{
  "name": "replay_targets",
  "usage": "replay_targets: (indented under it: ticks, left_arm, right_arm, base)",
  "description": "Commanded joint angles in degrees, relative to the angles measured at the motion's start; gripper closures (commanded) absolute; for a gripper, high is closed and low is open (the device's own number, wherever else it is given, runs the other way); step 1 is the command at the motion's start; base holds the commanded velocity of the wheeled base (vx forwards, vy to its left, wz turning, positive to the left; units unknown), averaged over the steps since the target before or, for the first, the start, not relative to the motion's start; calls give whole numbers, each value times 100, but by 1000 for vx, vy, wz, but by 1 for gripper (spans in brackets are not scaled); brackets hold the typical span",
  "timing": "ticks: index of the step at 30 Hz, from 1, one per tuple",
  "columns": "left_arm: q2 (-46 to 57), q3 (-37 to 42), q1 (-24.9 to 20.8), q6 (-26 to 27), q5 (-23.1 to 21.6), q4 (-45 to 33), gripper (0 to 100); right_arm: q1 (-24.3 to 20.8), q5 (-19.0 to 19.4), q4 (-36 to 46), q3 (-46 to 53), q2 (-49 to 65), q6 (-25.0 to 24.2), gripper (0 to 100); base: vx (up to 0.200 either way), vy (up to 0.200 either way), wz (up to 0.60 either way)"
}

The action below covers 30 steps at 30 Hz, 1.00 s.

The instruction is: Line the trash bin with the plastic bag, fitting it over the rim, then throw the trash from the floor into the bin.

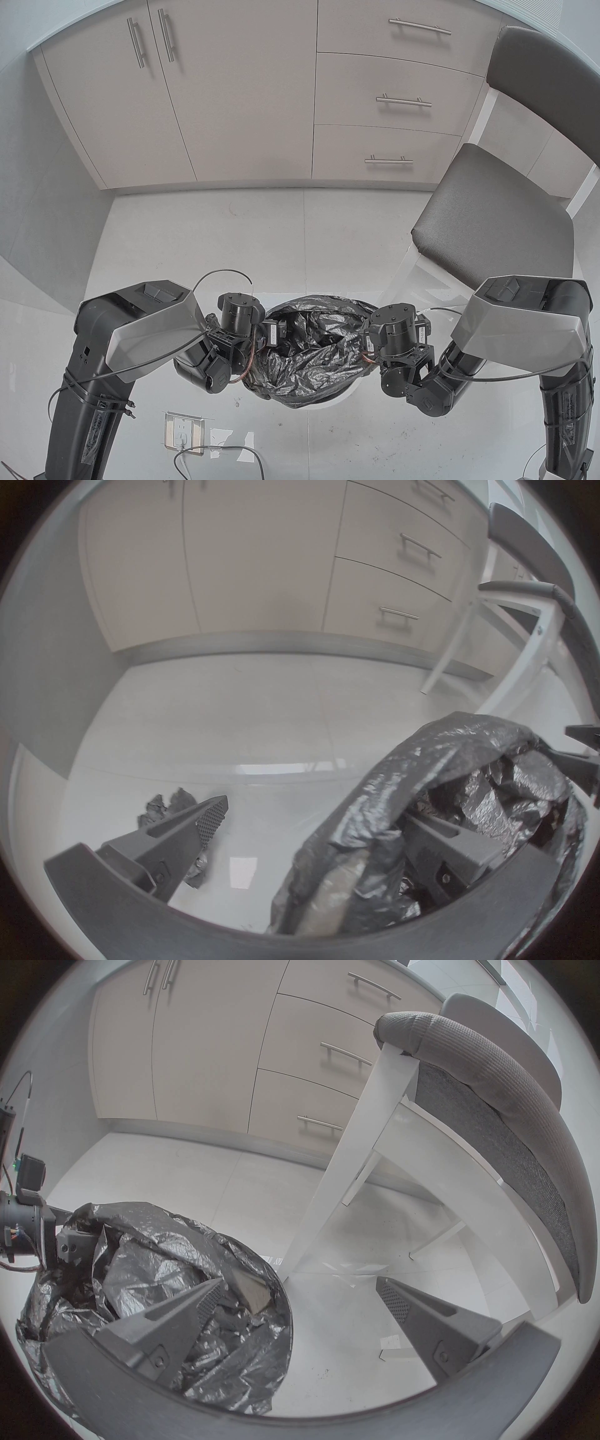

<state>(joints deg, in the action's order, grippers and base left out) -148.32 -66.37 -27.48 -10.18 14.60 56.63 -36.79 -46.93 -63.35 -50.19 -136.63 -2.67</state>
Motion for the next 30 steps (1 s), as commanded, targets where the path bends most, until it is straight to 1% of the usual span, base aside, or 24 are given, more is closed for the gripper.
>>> replay_targets:
  ticks: [1, 13, 15, 16, 17, 18, 22, 24, 26, 27, 28, 29, 30]
  left_arm:
    - [-109, -351, 67, -10, 508, 6, 0]
    - [-56, -465, 76, -46, 552, 33, 0]
    - [-56, -483, 76, -63, 587, 33, 0]
    - [-56, -579, 85, -63, 728, 33, 0]
    - [-56, -579, 85, -63, 728, 33, 0]
    - [-74, -667, 85, -63, 825, 33, 0]
    - [-56, -518, 23, -107, 834, 77, 0]
    - [-56, -316, -47, -177, 842, 182, 0]
    - [-56, -149, -100, -186, 842, 358, 0]
    - [-56, -122, -109, -186, 842, 393, 0]
    - [-48, 45, -161, -195, 842, 578, 0]
    - [-48, 80, -179, -195, 842, 622, 0]
    - [-21, 150, -214, -204, 842, 718, 0]
  right_arm:
    - [-3, 0, -1, 9, -4, 3, 0]
    - [-3, 0, -1, -26, -21, 12, 0]
    - [-3, 0, -1, -26, -30, 12, 0]
    - [-3, -9, -1, -35, -57, 12, 0]
    - [-3, -9, -1, -35, -57, 12, 0]
    - [-12, 0, -1, -35, -57, 12, 0]
    - [-91, 18, -1, 132, 40, 21, 0]
    - [-188, 141, -10, 361, 207, 91, 0]
    - [-258, 431, -63, 589, 365, 197, 0]
    - [-276, 483, -81, 624, 383, 214, 0]
    - [-373, 712, -230, 809, 515, 328, 0]
    - [-408, 765, -283, 870, 550, 364, 0]
    - [-540, 905, -432, 1029, 620, 513, 0]
  base:
    - [0, 0, 0]
    - [0, 0, 0]
    - [0, 0, 0]
    - [0, 0, 0]
    - [0, 0, 0]
    - [0, 0, 0]
    - [0, 0, 0]
    - [0, 0, 0]
    - [0, 0, 0]
    - [0, 0, 0]
    - [0, 0, 0]
    - [0, 0, 0]
    - [0, 0, 0]
